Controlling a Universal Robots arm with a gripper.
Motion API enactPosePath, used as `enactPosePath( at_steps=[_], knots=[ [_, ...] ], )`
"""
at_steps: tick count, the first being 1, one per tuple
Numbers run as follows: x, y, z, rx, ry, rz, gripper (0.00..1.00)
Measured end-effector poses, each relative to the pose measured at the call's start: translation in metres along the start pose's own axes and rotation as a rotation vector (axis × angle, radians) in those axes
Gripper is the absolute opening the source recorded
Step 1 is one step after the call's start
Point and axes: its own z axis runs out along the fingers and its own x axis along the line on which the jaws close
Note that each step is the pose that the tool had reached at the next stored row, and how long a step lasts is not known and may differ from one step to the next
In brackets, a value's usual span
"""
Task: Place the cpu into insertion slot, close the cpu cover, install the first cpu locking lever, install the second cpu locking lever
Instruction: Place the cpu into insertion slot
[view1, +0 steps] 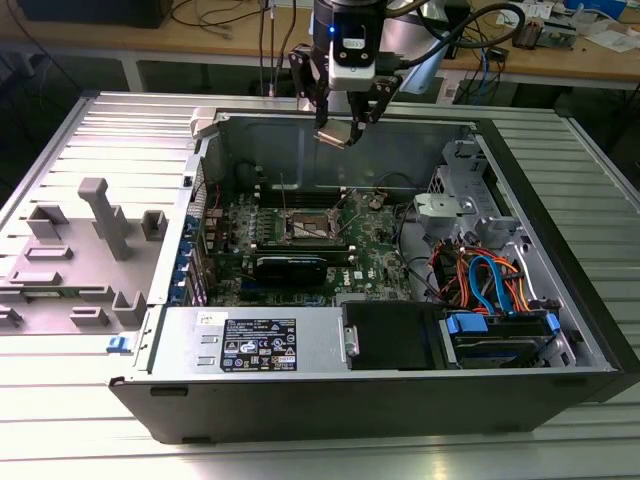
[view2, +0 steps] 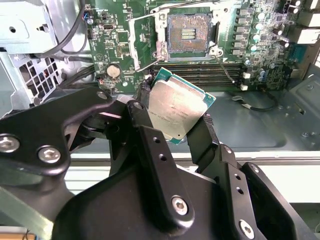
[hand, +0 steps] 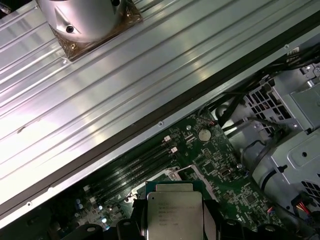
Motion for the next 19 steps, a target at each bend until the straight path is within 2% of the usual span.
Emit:
enactPosePath(
  at_steps=[19],
  knots=[
    [0.0000, 0.0000, 0.0003, -0.0012, -0.0057, 0.067, 0.54]
  ],
)
